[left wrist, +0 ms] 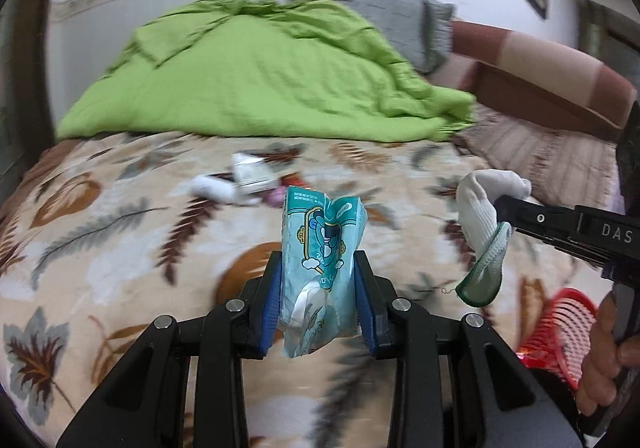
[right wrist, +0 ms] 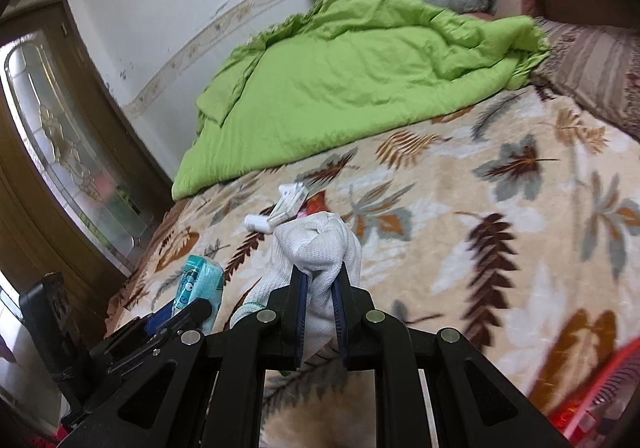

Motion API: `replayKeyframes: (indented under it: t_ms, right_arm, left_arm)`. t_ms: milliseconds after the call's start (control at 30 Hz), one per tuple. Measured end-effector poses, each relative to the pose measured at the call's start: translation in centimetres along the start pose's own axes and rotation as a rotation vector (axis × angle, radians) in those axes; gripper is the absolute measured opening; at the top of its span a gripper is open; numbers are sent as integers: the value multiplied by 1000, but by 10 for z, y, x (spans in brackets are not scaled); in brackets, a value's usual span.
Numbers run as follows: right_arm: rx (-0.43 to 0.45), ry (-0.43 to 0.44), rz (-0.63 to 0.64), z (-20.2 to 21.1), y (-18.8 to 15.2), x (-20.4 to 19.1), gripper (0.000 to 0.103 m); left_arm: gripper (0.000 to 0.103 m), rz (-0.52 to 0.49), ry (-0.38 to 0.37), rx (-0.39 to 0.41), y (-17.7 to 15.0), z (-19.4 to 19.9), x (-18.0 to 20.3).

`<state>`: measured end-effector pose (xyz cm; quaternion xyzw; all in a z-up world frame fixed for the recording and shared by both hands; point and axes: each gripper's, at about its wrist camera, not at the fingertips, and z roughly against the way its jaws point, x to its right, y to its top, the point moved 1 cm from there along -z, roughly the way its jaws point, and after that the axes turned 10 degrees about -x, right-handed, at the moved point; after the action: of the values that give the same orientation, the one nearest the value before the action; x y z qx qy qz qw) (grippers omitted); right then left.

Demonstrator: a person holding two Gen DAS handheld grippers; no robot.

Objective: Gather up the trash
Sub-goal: 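Carry the teal tissue pack and white sock over the red wastebasket and open both tools, then grasp the white medicine box on the bed with the right tool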

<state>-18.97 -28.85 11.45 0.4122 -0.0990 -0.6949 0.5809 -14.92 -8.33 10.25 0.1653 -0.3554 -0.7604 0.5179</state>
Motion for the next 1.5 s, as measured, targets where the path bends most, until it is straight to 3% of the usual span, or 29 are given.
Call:
replayKeyframes:
  t_ms: [200,533,667,833,933,1000,1067,1167,1300,1500]
  right_arm:
    - [53,-74,-56,66,-17,41,14]
    - [111,-354,-201,173,-72,134,14]
    - [104,-400,-249,195,-87,159,15]
    - [87,-437,-286,205,-103,180,16]
    - [64,-458,-317,204,-108,190,29]
    - [66,-461,-335,207,-112,195,47]
    - [74,-465,-332,209,-113,195,50]
    - [82,-466,-323,210,-108,191,51]
    - [86,-438,-303,203,-99,182,61]
    - [62,-368,-261,178,-80,160,62]
  left_arm:
    - [33,-128,-165,-40,11,6,66]
    - [33,-358,-441,-182,6,-4,203]
    - [33,-417,-521,-257,-5,-13,248]
    - [35,-486,-555,-326,-21,-27,292]
    - [51,-507,-567,-342,-27,-29,306]
    - [60,-510,-578,-333,-26,-27,306]
    - [65,-505,-580,-326,-24,-24,304]
    - [65,-474,-571,-323,-19,-23,295]
    - [65,-431,-525,-300,-10,-21,270]
    - [65,-342,-435,-270,3,-19,219]
